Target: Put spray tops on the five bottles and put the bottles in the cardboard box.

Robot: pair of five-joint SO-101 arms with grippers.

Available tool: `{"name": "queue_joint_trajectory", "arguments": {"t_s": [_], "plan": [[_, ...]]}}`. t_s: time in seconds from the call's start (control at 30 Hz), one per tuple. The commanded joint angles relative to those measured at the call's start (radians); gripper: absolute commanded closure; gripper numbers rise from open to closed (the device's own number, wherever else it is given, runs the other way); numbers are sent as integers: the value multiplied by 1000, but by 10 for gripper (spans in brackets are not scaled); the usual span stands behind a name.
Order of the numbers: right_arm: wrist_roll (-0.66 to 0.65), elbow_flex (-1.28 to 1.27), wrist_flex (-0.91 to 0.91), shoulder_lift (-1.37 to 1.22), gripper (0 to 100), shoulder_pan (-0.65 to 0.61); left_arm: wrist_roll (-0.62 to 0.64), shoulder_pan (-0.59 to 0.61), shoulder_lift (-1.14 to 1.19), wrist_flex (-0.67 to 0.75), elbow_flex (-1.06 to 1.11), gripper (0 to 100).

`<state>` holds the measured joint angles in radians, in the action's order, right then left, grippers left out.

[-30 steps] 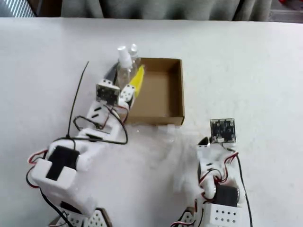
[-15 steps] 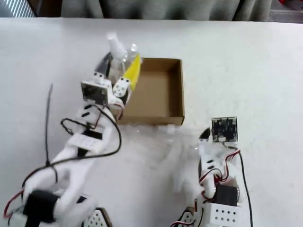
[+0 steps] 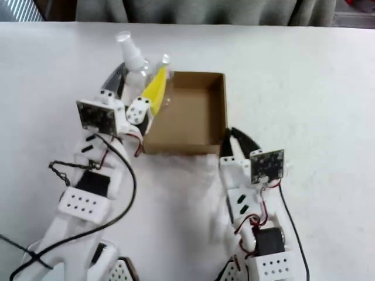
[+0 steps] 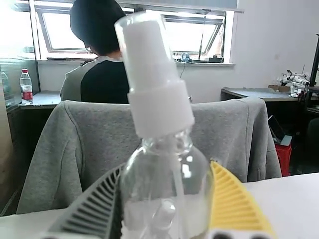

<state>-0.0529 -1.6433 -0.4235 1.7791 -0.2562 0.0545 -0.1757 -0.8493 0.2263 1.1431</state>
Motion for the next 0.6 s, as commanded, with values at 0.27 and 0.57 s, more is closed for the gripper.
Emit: {"name": "queue_joint_trajectory", "arguments": {"t_s": [0.27,0.57], "plan": [[12,201,25,24,982,-380,164,-10,-81,-514,-359,979],[12,226,25,22,982,-558,157,-68,-82,-632,-379,979]]}}
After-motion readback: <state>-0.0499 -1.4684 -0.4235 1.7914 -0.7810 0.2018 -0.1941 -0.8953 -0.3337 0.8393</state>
